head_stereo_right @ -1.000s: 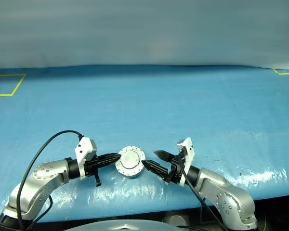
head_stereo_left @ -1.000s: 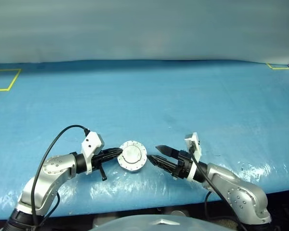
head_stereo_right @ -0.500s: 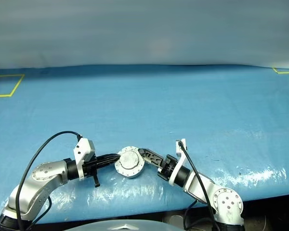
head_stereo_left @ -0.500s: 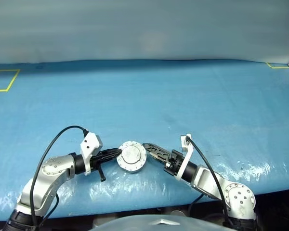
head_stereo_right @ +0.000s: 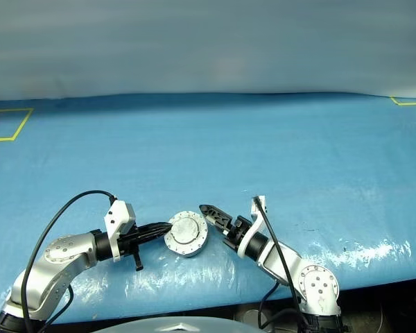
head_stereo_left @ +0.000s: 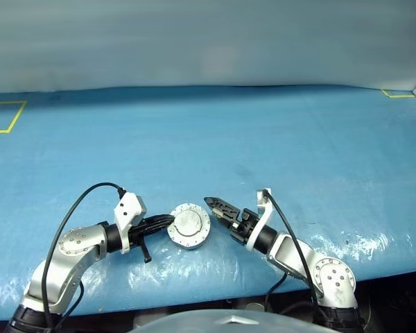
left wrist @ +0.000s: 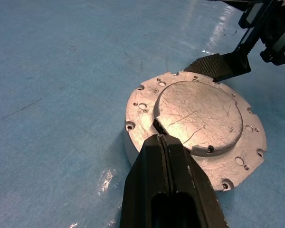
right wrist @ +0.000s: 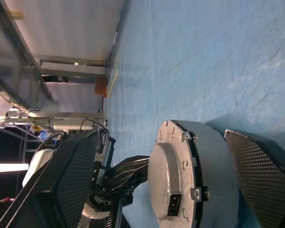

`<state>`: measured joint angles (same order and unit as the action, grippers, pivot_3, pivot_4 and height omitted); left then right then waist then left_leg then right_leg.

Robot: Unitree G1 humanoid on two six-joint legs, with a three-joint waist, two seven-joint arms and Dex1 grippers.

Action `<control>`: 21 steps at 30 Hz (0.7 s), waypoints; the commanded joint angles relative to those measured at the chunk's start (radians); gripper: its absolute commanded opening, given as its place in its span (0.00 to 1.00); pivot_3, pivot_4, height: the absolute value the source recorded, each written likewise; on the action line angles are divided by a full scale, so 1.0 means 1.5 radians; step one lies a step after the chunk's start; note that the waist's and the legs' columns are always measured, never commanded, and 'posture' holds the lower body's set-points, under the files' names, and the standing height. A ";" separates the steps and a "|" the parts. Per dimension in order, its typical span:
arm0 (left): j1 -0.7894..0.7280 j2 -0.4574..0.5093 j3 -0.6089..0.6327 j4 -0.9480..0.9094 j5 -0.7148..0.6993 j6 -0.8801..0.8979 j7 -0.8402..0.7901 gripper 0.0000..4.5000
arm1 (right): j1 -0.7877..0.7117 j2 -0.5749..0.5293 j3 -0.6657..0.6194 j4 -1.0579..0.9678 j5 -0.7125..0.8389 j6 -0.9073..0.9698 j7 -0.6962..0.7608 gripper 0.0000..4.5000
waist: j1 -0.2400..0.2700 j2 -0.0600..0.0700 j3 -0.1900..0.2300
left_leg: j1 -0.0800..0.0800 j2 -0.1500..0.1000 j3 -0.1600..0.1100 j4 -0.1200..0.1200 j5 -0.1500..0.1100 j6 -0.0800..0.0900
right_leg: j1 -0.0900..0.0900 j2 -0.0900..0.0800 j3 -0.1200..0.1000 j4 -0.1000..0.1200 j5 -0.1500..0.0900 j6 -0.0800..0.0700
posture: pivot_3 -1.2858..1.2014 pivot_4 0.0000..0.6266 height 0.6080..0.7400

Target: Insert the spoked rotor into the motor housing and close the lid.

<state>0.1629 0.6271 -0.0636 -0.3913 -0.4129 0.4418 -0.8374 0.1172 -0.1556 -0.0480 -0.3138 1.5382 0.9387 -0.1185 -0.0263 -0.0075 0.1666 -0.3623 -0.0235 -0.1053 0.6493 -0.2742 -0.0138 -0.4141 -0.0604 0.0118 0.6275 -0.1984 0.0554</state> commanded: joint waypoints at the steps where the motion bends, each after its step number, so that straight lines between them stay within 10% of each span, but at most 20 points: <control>1: 0.005 -0.003 -0.016 0.006 0.004 0.001 -0.005 0.00 | 0.003 -0.022 0.007 -0.003 0.004 0.012 -0.006 0.99 | 0.000 0.000 0.000 | 0.000 0.000 0.000 0.000 0.000 0.000 | 0.000 0.000 0.000 0.000 0.000 0.000 | 0.52 0.24 1.00; 21: -0.005 -0.007 -0.022 0.015 0.012 -0.006 -0.003 0.00 | 0.019 -0.052 0.050 0.027 0.076 0.045 -0.015 0.91 | 0.003 0.000 0.000 | 0.000 0.000 0.000 0.000 0.000 0.000 | 0.000 0.000 0.000 0.000 0.000 0.000 | 0.52 0.24 1.00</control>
<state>0.1521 0.6206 -0.0741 -0.3834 -0.4019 0.4287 -0.8373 0.1445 -0.2377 0.0174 -0.2658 1.6322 1.0083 -0.1489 -0.0223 -0.0072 0.1662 -0.3626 -0.0237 -0.1053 0.6494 -0.2743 -0.0135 -0.4138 -0.0607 0.0119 0.6269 -0.1984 0.0555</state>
